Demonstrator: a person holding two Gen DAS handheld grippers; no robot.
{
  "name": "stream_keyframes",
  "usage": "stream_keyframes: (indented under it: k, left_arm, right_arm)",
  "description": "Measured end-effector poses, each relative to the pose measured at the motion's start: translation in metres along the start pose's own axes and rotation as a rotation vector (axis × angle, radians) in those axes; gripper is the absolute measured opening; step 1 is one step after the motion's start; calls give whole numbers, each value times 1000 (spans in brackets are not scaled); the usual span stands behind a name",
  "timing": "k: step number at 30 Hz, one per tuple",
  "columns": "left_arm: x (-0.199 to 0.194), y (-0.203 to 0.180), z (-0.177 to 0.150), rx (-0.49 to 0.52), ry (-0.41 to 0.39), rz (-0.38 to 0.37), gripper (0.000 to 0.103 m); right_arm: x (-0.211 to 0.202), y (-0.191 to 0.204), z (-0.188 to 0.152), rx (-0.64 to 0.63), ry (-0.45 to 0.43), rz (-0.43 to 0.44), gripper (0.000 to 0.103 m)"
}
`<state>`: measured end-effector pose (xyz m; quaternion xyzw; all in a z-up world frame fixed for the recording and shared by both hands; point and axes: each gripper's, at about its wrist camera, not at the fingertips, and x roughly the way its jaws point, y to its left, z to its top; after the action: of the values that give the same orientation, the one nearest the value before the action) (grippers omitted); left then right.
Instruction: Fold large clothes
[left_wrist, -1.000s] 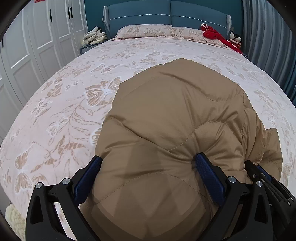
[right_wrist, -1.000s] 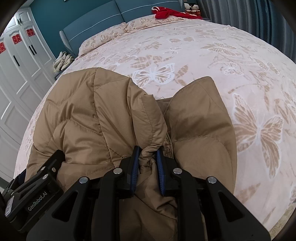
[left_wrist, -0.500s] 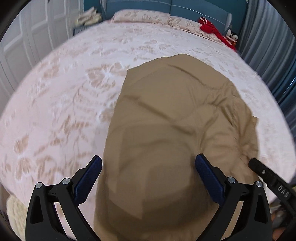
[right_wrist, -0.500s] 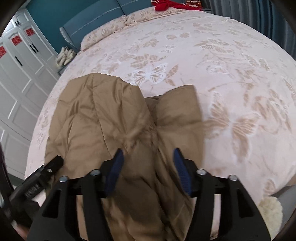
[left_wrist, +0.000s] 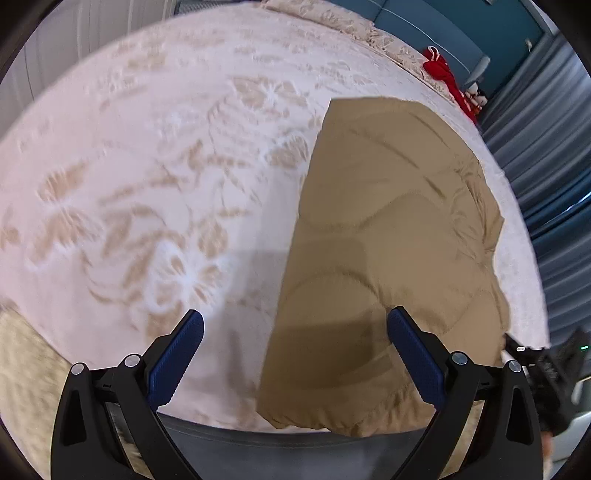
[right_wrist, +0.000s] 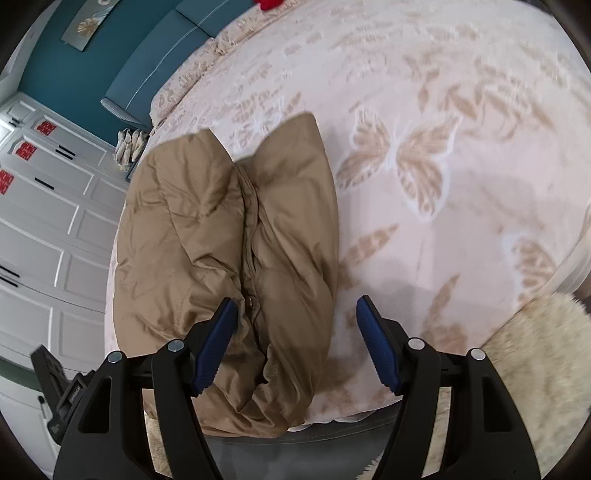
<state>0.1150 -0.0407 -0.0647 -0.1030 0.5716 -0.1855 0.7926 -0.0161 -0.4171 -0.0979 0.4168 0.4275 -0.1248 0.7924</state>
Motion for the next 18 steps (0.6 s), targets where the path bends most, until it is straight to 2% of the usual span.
stream_keyframes:
  k: [4, 10, 13, 18]
  left_arm:
    - [10, 4, -3, -50, 31, -88, 98]
    - [28, -7, -6, -34, 70, -196, 98]
    - [33, -11, -7, -30, 69, -204, 98]
    - [35, -14, -5, -13, 70, -222, 98]
  right_arm:
    - [18, -4, -3, 41, 48, 32, 67]
    - [36, -13, -5, 112, 93, 109, 75]
    - [42, -10, -3, 108, 91, 116, 79]
    - [51, -2, 1, 81, 79, 122, 80]
